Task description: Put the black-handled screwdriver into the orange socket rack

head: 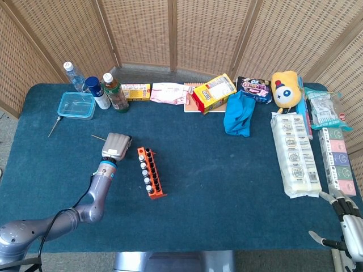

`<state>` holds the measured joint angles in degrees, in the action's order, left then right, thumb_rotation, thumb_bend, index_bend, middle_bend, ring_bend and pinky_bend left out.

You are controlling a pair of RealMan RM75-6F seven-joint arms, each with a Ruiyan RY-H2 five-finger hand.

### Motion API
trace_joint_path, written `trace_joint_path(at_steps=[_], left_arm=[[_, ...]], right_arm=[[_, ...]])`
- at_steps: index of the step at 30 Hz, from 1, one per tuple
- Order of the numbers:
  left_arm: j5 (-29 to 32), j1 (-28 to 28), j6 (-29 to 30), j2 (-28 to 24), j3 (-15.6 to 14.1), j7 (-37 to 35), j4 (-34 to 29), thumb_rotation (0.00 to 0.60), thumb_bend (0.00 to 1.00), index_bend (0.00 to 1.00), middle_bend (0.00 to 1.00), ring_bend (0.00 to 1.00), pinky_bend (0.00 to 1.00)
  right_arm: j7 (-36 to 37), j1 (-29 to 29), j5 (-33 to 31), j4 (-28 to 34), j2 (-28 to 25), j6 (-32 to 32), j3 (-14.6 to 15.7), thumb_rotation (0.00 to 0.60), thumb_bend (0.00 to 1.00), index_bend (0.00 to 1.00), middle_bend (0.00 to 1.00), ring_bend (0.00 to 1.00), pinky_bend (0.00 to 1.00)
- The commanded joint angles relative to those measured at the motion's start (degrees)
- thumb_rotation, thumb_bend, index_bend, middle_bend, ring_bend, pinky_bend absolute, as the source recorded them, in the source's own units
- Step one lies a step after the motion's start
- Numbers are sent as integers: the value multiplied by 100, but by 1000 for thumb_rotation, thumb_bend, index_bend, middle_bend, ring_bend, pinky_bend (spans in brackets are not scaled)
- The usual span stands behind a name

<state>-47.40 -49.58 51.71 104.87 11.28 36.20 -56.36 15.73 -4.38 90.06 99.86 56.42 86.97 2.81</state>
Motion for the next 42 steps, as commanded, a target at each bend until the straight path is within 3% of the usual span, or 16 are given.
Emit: trace_joint_path(at_steps=[1,9,15,35,42], left_arm=[[-8,8,19,32,13,27,26,600,378,512,1000,1000,1000],[-36,37,64,23,74,70,-4,600,378,552,1000,1000,1000],[-59,110,210,-265,163,83,-412,600,379,552,1000,1000,1000],[-376,697,1115,-2235,437,-298,-3098,600,379,552,1000,1000,1000],[-460,827,1253,-2705,491,-490,-3758,600,378,553,1000,1000,1000]], right_arm=[[4,0,-1,2,-1,-3,2,600,0,165,59,0,0],[7,4,3,6,-3,-11,6,600,0,165,59,0,0],[8,14,20,3,1,-28,15,600,0,165,59,0,0],[-94,8,195,89,11,5,97,600,0,165,58,0,0],[-86,8,237,109,1,16,119,600,0,165,59,0,0]])
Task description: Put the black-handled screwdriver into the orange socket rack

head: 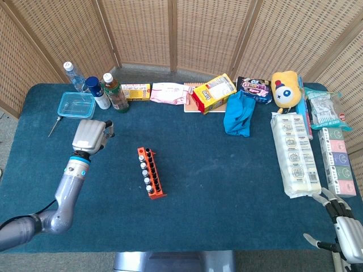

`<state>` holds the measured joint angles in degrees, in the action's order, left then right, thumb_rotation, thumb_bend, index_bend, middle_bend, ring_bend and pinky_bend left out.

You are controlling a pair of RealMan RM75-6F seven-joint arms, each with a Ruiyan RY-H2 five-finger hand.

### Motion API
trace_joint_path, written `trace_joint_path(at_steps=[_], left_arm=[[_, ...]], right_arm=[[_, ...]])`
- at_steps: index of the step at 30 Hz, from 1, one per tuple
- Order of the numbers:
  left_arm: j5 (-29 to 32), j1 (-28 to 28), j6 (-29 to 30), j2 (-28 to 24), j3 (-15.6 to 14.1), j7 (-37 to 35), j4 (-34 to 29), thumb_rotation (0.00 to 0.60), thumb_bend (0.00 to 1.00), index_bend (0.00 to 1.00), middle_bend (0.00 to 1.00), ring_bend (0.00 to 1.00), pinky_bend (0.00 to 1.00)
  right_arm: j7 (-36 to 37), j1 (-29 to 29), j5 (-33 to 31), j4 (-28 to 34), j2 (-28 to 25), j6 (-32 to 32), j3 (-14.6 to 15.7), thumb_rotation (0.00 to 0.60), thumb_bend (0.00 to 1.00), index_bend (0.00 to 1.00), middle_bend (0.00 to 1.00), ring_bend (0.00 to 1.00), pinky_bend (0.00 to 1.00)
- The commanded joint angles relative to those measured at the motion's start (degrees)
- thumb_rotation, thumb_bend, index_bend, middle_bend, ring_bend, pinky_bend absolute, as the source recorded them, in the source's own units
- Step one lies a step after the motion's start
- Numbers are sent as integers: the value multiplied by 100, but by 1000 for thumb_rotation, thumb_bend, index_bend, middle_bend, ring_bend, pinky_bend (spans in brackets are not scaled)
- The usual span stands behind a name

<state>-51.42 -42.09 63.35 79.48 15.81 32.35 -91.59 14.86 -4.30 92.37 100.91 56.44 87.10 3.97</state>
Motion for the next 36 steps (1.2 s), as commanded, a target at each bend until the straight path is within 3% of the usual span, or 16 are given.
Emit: trace_joint_path(at_steps=[1,10,14,25,36], left_arm=[[-65,89,100,-208,46,-132,-303,600,379,553,1000,1000,1000],[-114,192,265,-696,183,-337,-1088,600,378,552,1000,1000,1000],[-106,267,370,-1123,259,-334,-1805,600,378,552,1000,1000,1000],[697,154,84,-2344,574,-417,-3284,600,379,553,1000,1000,1000],[1209,-15,-252,-3062,660,-820,-3882,600,379,552,1000,1000,1000]], right_arm=[[3,-2,11,6,-3,7,6,600,0,165,59,0,0],[49,-17,65,25,-32,61,25,600,0,165,59,0,0],[77,-30,97,25,-45,102,33,600,0,165,59,0,0],[-9,-32,110,42,-23,109,43,600,0,165,58,0,0],[-79,-8,70,51,6,51,40,600,0,165,59,0,0]])
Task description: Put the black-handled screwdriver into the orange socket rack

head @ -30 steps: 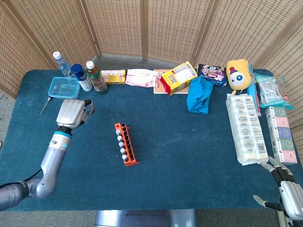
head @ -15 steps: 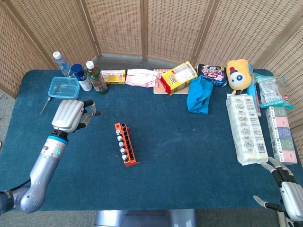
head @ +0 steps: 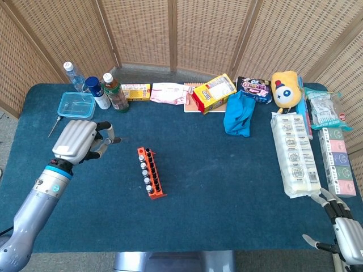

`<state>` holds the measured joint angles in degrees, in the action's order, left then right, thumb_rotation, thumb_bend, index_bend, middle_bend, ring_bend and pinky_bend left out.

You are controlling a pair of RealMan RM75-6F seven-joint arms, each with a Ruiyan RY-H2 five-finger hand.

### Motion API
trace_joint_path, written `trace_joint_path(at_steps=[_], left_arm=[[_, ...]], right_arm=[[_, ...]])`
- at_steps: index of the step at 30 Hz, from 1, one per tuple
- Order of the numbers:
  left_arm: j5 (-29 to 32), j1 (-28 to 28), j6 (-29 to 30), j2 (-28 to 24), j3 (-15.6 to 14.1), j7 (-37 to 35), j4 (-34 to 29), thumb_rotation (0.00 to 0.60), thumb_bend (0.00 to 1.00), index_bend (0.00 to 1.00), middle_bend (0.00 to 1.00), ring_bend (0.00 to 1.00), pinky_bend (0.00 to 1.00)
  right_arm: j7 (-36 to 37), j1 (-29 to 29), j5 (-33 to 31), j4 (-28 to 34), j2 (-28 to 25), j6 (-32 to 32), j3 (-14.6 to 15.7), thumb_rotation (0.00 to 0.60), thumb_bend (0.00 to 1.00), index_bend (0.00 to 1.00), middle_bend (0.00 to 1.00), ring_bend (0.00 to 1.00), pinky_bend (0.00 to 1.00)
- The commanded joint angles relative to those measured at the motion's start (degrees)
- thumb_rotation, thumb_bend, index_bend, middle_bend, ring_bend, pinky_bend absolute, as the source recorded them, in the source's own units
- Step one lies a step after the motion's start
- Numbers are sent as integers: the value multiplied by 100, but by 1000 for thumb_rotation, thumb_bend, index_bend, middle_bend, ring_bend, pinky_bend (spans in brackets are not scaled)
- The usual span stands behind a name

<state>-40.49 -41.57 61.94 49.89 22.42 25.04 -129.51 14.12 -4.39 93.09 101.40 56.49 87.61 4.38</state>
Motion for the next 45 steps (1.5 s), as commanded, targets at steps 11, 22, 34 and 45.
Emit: trace_joint_path(at_steps=[11,22,34,45], left_arm=[[631,-426,-438,-357,-149,-256,-286,600,378,553,1000,1000,1000],[1077,-798,-466,-199,-333,-358,-128,600,379,552,1000,1000,1000],[1303,-1066,-393,109,-447,-451,82,600,378,553,1000,1000,1000],[1639,-1321,-299,207,-534,-415,117,600,378,553,1000,1000,1000]], right_arm=[[6,4,-24,2,-1,-7,-2,600,0,165,59,0,0],[60,-9,-18,-6,-25,35,-5,600,0,165,59,0,0],[111,-14,-29,-15,-43,52,-12,600,0,165,59,0,0],[170,-31,-23,-24,-66,100,-18,600,0,165,59,0,0]])
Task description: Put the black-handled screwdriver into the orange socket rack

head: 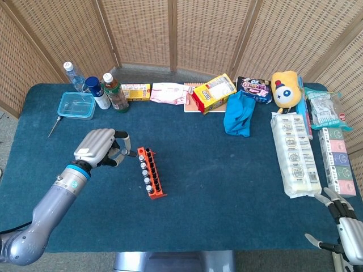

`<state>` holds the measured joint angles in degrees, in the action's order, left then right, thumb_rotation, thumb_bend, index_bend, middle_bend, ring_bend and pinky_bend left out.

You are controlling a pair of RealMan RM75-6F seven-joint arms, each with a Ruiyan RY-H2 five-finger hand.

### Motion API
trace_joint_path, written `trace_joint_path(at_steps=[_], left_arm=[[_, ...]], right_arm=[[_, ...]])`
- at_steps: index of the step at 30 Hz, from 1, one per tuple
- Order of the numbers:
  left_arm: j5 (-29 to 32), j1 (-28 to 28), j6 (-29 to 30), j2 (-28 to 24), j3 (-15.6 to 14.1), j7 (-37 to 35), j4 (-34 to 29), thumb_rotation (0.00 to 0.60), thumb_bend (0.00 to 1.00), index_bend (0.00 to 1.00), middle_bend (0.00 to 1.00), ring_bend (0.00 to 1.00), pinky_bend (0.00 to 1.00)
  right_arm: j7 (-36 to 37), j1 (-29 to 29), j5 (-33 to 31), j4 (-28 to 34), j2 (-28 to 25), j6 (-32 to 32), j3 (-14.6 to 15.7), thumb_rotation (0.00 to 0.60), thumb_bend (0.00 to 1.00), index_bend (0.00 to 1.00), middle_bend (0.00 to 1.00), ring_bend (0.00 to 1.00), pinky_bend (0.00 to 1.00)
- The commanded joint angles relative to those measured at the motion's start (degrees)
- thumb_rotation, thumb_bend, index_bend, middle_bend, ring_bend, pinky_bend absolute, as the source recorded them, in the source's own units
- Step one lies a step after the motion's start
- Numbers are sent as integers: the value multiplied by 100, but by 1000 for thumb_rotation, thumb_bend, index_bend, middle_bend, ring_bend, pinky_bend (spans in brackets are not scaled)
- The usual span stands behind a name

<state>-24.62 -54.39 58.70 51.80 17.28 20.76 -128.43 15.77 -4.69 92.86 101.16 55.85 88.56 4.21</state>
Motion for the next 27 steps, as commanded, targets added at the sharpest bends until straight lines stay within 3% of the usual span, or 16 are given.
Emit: trace_joint_path(at_steps=[1,27], left_arm=[[72,-52,35,22,-25,11,12,600,378,553,1000,1000,1000],[325,-312,202,264,-194,62,234,600,378,553,1000,1000,1000]], right_arm=[[8,-3,1,-1,-4,7,-2,600,0,165,59,0,0],[50,-22,37,-1,-26,55,2,600,0,165,59,0,0]])
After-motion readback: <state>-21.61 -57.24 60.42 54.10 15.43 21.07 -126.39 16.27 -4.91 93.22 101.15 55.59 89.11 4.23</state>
